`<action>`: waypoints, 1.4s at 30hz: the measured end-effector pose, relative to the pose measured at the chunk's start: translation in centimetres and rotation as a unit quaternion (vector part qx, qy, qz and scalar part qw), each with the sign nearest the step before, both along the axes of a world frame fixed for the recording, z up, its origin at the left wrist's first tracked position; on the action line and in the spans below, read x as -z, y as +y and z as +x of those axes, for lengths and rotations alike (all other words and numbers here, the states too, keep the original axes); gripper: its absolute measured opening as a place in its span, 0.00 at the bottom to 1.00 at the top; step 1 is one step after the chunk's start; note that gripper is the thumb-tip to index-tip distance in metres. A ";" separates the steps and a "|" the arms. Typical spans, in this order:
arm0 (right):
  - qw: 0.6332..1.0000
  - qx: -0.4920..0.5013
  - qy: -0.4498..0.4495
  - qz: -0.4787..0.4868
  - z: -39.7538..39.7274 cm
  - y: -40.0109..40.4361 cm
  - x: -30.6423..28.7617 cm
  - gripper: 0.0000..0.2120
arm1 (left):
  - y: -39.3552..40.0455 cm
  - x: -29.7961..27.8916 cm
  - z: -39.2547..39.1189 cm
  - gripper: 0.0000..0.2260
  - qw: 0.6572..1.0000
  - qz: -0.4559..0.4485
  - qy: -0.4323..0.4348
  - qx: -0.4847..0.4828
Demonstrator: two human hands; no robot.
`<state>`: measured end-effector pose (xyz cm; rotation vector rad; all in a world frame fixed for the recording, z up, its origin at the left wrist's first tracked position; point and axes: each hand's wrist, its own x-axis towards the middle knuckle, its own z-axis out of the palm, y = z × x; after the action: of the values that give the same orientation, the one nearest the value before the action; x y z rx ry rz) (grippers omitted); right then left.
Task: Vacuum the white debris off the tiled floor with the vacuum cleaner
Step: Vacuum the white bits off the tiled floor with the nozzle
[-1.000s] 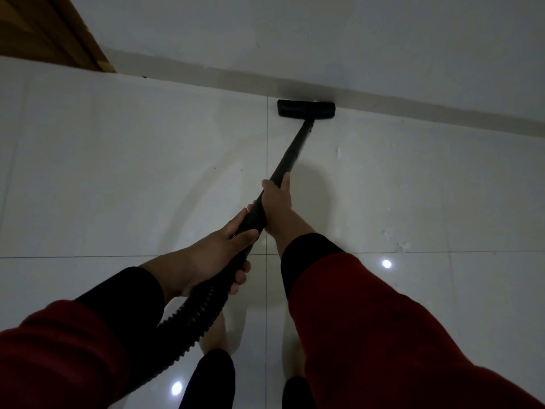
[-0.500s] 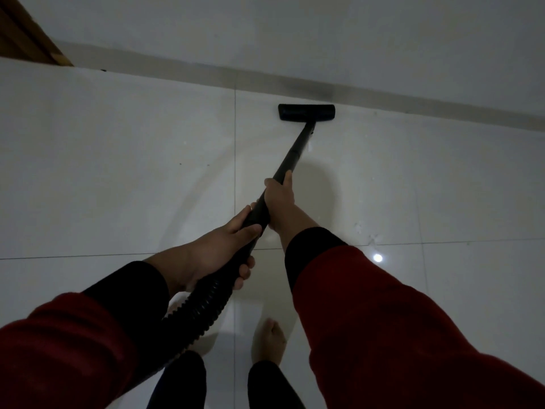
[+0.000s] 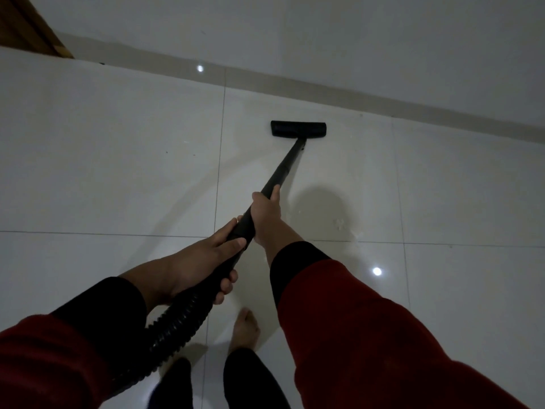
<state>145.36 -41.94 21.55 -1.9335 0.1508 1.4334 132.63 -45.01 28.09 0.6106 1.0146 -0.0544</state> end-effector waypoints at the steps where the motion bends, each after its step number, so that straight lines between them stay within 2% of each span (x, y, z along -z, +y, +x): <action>1: 1.000 -0.001 0.001 -0.002 0.0 -0.7 -0.1 0.31 | -0.7 -0.1 0.0 0.19 1.000 -0.002 0.002 -0.001; 11: 1.000 0.021 -0.007 0.015 -0.9 -6.5 -1.6 0.30 | -5.9 -1.6 -1.4 0.23 0.999 0.016 0.001 0.029; 20: 1.000 0.003 -0.014 0.014 -1.7 -10.4 -0.3 0.31 | -9.8 -0.3 -1.8 0.17 1.000 0.005 -0.007 0.019; 28: 1.000 0.012 -0.009 0.012 -3.5 -14.1 -0.4 0.31 | -13.4 -0.3 -3.6 0.24 1.000 0.006 0.010 0.018; 42: 1.000 -0.016 0.011 0.016 -6.1 -24.9 -1.4 0.31 | -24.0 -0.9 -6.3 0.25 1.000 0.007 0.007 0.016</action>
<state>139.28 -66.84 22.99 -1.9021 0.1080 1.4698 126.37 -69.05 28.96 0.6392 1.0204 -0.0804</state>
